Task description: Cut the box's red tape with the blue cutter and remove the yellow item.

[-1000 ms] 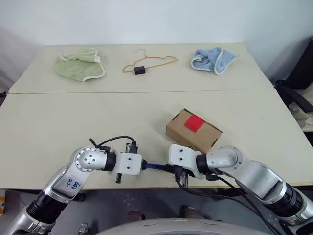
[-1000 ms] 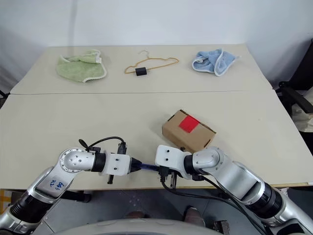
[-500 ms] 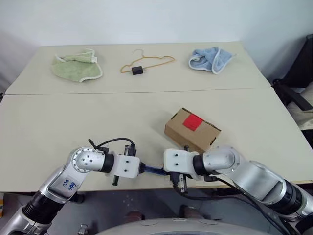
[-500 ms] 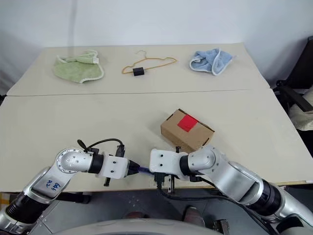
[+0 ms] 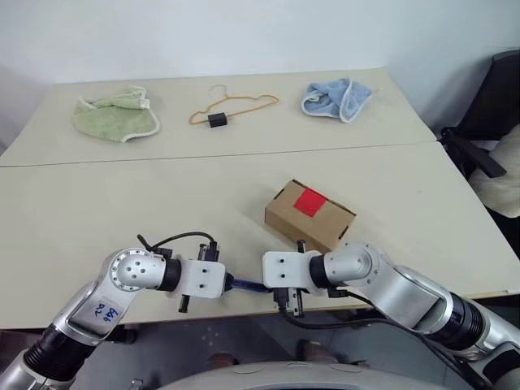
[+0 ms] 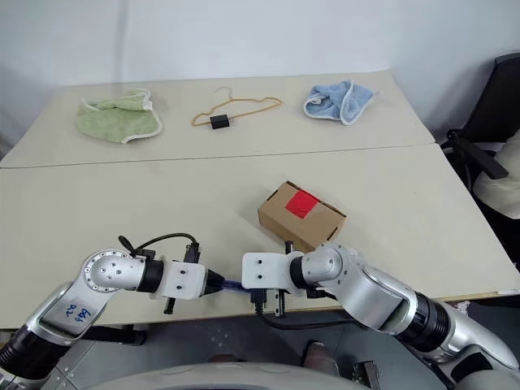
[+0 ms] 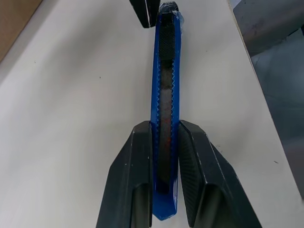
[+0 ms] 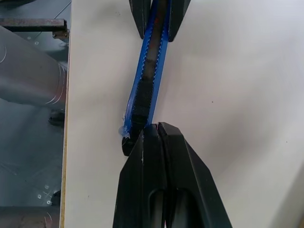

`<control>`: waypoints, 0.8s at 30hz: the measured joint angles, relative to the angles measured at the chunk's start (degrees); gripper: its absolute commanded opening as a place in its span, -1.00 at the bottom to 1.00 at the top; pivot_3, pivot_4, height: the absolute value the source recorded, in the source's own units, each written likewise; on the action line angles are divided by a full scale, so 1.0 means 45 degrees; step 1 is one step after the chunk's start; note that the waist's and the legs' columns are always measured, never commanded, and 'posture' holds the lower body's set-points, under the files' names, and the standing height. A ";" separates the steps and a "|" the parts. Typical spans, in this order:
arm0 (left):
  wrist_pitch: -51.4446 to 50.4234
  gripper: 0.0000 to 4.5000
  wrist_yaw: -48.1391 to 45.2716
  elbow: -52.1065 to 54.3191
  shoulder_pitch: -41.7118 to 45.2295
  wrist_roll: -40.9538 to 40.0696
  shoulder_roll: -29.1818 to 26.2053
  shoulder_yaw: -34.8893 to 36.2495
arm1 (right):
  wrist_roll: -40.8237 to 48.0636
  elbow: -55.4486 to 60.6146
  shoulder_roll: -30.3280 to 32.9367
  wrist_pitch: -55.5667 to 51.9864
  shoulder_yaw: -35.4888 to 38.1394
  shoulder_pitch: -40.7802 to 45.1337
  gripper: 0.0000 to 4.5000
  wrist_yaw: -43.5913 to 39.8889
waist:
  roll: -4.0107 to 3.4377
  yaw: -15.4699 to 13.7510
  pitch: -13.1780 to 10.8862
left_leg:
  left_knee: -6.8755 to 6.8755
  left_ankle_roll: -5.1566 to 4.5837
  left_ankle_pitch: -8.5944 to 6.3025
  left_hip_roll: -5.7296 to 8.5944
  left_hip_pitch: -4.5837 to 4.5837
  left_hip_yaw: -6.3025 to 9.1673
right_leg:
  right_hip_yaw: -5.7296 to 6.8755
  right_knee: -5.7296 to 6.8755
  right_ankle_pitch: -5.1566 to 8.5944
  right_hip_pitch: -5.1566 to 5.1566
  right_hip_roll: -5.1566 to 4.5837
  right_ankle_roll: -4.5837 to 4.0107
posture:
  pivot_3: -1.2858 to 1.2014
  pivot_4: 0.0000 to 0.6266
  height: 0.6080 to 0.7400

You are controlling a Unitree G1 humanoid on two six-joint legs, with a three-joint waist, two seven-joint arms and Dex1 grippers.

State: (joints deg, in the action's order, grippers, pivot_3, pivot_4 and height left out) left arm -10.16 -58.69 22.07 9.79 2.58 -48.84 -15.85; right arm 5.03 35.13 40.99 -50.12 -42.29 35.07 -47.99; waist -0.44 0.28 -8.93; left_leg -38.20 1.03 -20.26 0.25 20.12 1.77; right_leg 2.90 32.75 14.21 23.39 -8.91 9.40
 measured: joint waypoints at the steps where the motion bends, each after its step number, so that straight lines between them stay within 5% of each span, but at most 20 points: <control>1: -0.0114 -0.80 0.0000 0.0056 -0.0023 0.0000 -0.0001 0.0013 | -0.0077 -0.0012 0.0004 0.0058 -0.0003 0.0000 -0.98 -0.0071 | -0.0002 0.0000 0.0002 | 0.0000 0.0004 -0.0002 -0.0005 -0.0001 0.0000 | -0.0002 0.0000 0.0002 0.0000 0.0007 -0.0004 | 0.03 -0.52 1.00; 24: -0.1796 -0.80 0.0056 0.0810 -0.0254 0.0019 -0.0045 0.0019 | -0.0963 -0.0845 -0.0520 0.0843 -0.0059 0.0136 -0.98 -0.1246 | -0.0015 -0.0006 0.0110 | 0.0017 0.0022 -0.0016 -0.0045 -0.0066 -0.0002 | -0.0019 0.0051 0.0041 -0.0008 0.0057 -0.0076 | 0.03 -0.52 1.00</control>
State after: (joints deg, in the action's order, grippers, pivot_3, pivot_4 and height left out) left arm -18.24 -58.44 25.71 8.64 2.67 -49.04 -15.76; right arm 0.70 31.33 38.65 -46.33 -42.56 35.68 -53.60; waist -0.51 0.25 -8.44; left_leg -38.12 1.13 -20.34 0.04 19.82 1.77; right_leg 2.81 32.98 14.39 23.35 -8.66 9.06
